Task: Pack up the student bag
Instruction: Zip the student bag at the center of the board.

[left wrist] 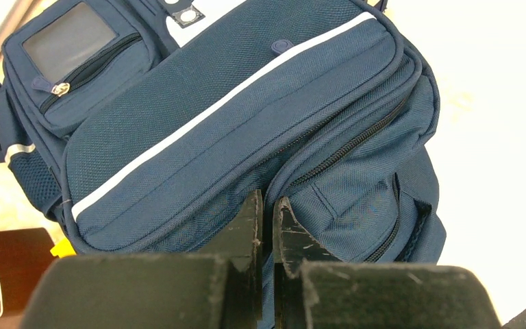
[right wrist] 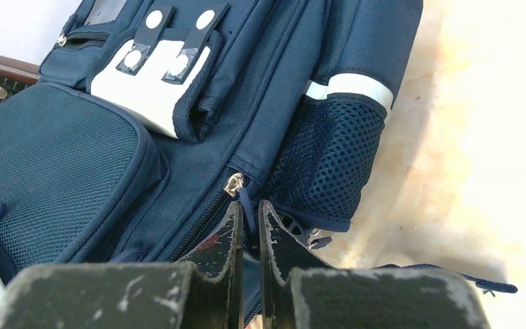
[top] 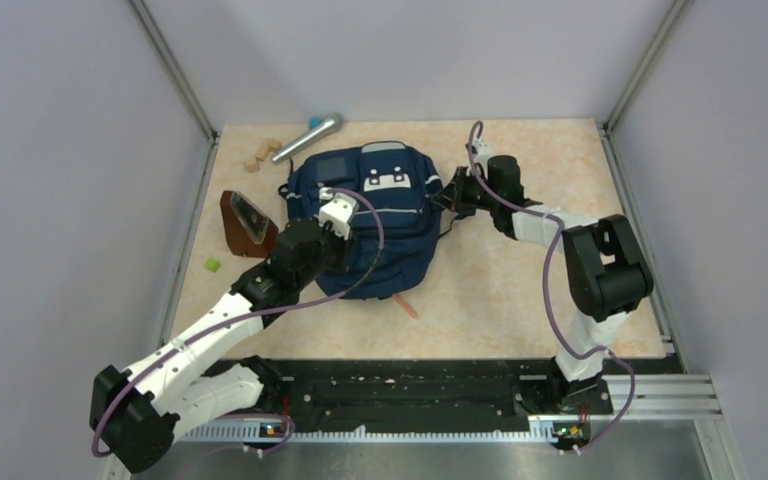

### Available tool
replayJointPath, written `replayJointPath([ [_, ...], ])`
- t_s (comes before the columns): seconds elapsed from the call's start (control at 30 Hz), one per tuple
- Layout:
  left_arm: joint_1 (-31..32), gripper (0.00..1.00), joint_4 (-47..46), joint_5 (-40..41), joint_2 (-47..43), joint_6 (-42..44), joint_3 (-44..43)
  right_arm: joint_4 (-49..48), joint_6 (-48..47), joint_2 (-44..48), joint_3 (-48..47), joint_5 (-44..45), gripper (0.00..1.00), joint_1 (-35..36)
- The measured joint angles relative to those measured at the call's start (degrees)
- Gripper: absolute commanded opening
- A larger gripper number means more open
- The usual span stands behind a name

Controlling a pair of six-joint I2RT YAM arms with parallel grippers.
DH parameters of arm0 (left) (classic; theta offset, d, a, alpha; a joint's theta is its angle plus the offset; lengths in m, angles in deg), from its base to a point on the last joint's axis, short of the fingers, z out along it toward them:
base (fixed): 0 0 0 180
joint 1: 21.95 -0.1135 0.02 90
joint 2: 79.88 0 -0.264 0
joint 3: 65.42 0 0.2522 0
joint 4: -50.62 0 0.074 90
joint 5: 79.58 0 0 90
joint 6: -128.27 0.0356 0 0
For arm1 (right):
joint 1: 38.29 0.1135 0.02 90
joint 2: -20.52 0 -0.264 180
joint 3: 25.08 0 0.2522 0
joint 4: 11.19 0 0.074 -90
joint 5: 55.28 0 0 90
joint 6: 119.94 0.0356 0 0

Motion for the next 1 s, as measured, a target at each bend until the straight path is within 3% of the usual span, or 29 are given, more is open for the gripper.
replayJointPath([
  [0.07, -0.1, 0.0, 0.2, 0.0, 0.0, -0.6, 0.0, 0.2, 0.0, 0.0, 0.0, -0.1, 0.05, 0.0],
  [0.17, -0.2, 0.02, 0.7, 0.2, 0.0, -1.4, 0.0, 1.1, -0.2, 0.2, -0.1, 0.3, 0.33, 0.0],
  [0.2, -0.2, 0.08, 1.4, 0.6, 0.0, -1.9, 0.0, 1.7, 0.0, 0.5, 0.0, 0.9, 0.41, 0.0],
  [0.3, -0.5, 0.39, 4.6, 2.2, -0.5, -3.3, -0.2, 3.4, -0.3, 2.7, 1.8, 6.5, 0.55, -0.8],
  [0.43, -1.2, 0.64, 9.4, 3.4, -3.1, -5.8, -0.4, 6.2, 0.7, 8.9, 7.3, 10.6, 0.58, -3.1],
  [0.53, -2.0, 0.71, 12.8, 2.8, -4.6, -8.0, -2.7, 7.1, 3.0, 13.6, 10.2, 11.2, 0.58, -3.5],
  [0.8, -2.1, 0.76, 16.6, -1.2, -3.3, -11.3, -9.0, -1.3, 18.2, 20.0, 18.8, 5.9, 0.51, -3.1],
  [1.0, -2.2, 0.74, 18.9, -7.2, 4.8, -6.2, -13.4, -11.6, 34.0, 20.0, 27.3, 4.0, 0.49, -0.1],
])
